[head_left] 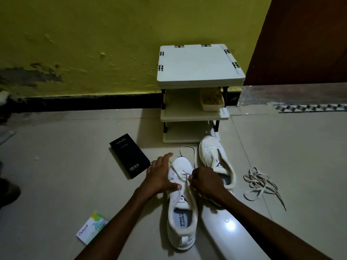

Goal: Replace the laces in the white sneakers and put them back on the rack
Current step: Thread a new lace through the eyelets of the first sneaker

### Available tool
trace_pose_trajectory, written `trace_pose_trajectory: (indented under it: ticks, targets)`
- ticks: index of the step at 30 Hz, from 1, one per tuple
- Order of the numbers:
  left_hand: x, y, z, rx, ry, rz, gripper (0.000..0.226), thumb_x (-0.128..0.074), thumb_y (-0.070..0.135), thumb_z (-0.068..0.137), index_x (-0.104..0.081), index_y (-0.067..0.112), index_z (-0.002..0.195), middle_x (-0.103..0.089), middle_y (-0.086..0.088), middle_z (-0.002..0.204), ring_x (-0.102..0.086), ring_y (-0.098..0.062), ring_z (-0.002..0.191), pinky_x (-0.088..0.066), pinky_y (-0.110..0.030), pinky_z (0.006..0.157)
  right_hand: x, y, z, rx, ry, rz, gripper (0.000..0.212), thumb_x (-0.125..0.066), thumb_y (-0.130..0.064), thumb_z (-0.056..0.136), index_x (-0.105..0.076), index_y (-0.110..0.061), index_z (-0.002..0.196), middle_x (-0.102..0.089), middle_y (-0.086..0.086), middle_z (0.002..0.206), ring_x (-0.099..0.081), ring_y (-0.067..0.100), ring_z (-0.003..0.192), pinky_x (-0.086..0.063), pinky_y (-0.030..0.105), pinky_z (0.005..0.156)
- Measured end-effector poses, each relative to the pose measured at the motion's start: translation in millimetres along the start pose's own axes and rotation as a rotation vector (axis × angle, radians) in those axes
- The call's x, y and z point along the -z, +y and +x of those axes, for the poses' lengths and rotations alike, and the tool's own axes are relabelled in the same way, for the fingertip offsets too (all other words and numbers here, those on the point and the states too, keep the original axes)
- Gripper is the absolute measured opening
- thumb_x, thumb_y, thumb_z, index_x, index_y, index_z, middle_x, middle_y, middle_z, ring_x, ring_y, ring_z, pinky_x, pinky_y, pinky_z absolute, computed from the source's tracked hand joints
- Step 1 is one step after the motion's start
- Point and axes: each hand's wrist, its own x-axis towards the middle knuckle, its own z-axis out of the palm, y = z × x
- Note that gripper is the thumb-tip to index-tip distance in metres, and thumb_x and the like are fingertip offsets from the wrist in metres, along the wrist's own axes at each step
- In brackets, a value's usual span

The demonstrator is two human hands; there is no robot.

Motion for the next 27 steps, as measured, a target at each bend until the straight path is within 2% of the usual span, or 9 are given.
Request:
trace_pose_trajectory:
  ticks: [3, 6, 8, 10, 13, 16, 21, 25, 27]
  targets:
    - [-11.0, -5.6, 1.9, 0.023, -0.013, -0.019, 0.122, -0.088, 0.044, 0.062, -0.008, 0.033, 0.153, -0.025, 0.001, 0.153, -0.026, -0.025, 0.140, -0.029, -0.043, 0.111, 14.5, -5.2, 1.7, -0.022, -0.067, 0.140, 0.025, -0.059, -0.023, 0.091, -0.072, -0.003, 0.081, -0.071, 0.018, 0.084, -0.068, 0.029, 0.082, -0.052, 0.036, 0.072]
    - [-14.9, -7.2, 2.2, 0.027, -0.007, -0.043, 0.123, -0.089, 0.043, 0.059, -0.010, 0.034, 0.153, -0.028, 0.002, 0.151, -0.032, -0.024, 0.136, -0.037, -0.047, 0.107, 62.3, -32.2, -3.2, -0.006, -0.032, 0.470, 0.024, -0.059, -0.020, 0.093, -0.073, -0.011, 0.076, -0.072, 0.011, 0.081, -0.064, 0.019, 0.077, -0.050, 0.031, 0.072]
    - [-18.3, -7.7, 3.0, 0.008, 0.003, -0.021, 0.114, -0.088, 0.043, 0.060, -0.018, 0.035, 0.150, -0.031, 0.003, 0.148, -0.035, -0.023, 0.134, -0.040, -0.045, 0.105, 103.4, -61.0, -12.4, 0.076, -0.035, 0.719, 0.023, -0.054, -0.020, 0.096, -0.070, -0.013, 0.082, -0.069, 0.000, 0.087, -0.062, 0.014, 0.089, -0.046, 0.029, 0.080]
    - [-21.5, -8.5, 5.8, 0.006, -0.038, 0.047, 0.104, -0.084, 0.051, 0.062, -0.025, 0.035, 0.146, -0.032, 0.001, 0.146, -0.038, -0.024, 0.132, -0.042, -0.043, 0.104, 137.9, -85.4, -22.6, 0.216, -0.048, 0.872, 0.025, -0.048, -0.020, 0.098, -0.066, -0.017, 0.080, -0.066, -0.006, 0.086, -0.060, 0.012, 0.091, -0.046, 0.032, 0.084]
    - [-27.1, -15.1, 16.0, 0.023, -0.067, 0.110, 0.096, -0.071, 0.070, 0.051, -0.035, 0.037, 0.134, -0.042, -0.002, 0.140, -0.048, -0.025, 0.124, -0.049, -0.043, 0.096, 165.1, -103.4, -33.5, 0.324, -0.127, 1.153, 0.032, -0.041, -0.015, 0.099, -0.058, -0.017, 0.072, -0.062, -0.002, 0.085, -0.059, 0.016, 0.089, -0.048, 0.037, 0.084]
    - [-26.4, -10.2, 10.4, 0.008, -0.050, 0.080, 0.100, -0.075, 0.059, 0.058, -0.034, 0.030, 0.144, -0.037, -0.005, 0.144, -0.044, -0.027, 0.129, -0.046, -0.045, 0.101, 177.9, -112.8, -39.9, 0.325, -0.208, 1.377, 0.027, -0.037, -0.007, 0.098, -0.052, -0.012, 0.075, -0.059, 0.003, 0.082, -0.061, 0.015, 0.079, -0.049, 0.037, 0.089]
    - [-30.4, -11.2, 5.2, -0.020, 0.010, 0.051, 0.093, -0.082, 0.045, 0.066, -0.036, 0.025, 0.144, -0.040, -0.005, 0.140, -0.046, -0.029, 0.125, -0.047, -0.048, 0.098, 178.9, -116.7, -42.5, 0.368, -0.187, 1.307, 0.027, -0.042, -0.010, 0.097, -0.054, -0.013, 0.073, -0.061, 0.003, 0.081, -0.061, 0.015, 0.080, -0.052, 0.035, 0.087]
    - [-31.5, -8.8, 8.6, 0.008, -0.004, 0.077, 0.090, -0.082, 0.043, 0.069, -0.034, 0.028, 0.144, -0.036, -0.005, 0.142, -0.044, -0.029, 0.127, -0.046, -0.048, 0.099, 171.0, -110.1, -41.2, 0.370, -0.159, 1.228, 0.029, -0.043, -0.017, 0.100, -0.058, -0.014, 0.077, -0.062, 0.004, 0.085, -0.060, 0.016, 0.081, -0.053, 0.023, 0.070]
    - [-29.5, -8.6, 12.6, 0.028, -0.059, 0.087, 0.091, -0.081, 0.043, 0.070, -0.032, 0.029, 0.145, -0.033, -0.006, 0.145, -0.039, -0.030, 0.131, -0.043, -0.045, 0.104, 164.3, -101.6, -39.2, 0.315, -0.096, 1.022, 0.031, -0.042, -0.024, 0.102, -0.061, -0.015, 0.079, -0.063, 0.004, 0.085, -0.061, 0.013, 0.077, -0.051, 0.019, 0.063]
